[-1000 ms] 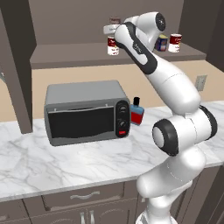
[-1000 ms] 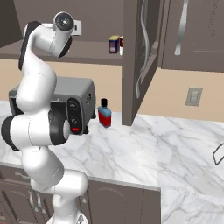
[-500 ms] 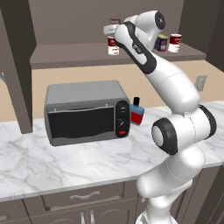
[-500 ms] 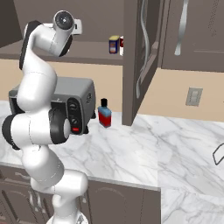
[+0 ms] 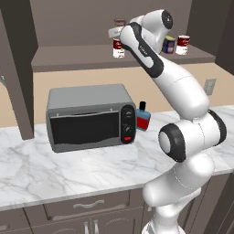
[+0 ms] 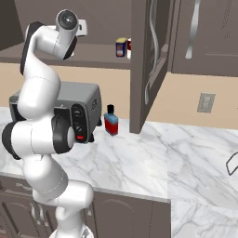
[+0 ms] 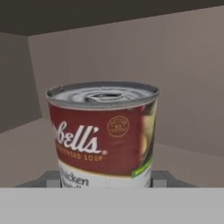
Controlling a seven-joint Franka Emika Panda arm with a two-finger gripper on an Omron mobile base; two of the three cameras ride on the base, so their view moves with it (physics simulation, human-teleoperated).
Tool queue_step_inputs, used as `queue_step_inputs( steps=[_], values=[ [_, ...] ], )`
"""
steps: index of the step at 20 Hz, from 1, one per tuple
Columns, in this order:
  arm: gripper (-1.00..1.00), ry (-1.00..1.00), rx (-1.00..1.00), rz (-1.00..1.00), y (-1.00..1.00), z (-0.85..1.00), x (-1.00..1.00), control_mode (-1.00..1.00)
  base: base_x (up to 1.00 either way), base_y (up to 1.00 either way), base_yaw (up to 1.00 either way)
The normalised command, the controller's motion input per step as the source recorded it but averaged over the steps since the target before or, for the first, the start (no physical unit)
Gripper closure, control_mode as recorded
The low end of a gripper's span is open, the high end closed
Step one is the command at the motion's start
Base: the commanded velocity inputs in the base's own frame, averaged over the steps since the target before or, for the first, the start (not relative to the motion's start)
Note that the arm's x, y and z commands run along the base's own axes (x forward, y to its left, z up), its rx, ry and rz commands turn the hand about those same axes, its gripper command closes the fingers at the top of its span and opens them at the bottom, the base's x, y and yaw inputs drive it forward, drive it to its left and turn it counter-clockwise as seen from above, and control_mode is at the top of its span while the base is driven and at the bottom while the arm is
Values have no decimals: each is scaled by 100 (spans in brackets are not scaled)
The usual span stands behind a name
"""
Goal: Stack two cans on top of the other two cans in the cabinet.
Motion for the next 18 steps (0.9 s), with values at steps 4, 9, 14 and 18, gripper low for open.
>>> queue_step_inputs(
  steps=[4, 9, 14, 18],
  values=[
    [-100, 0, -1, 1, 0, -6, 0, -100, 0, 0, 0],
    [-100, 0, 0, 0, 0, 0, 0, -100, 0, 0, 0],
    [-100, 0, 0, 0, 0, -2, -8, -100, 0, 0, 0],
    [-100, 0, 0, 0, -6, -3, -20, -100, 0, 0, 0]
  ],
)
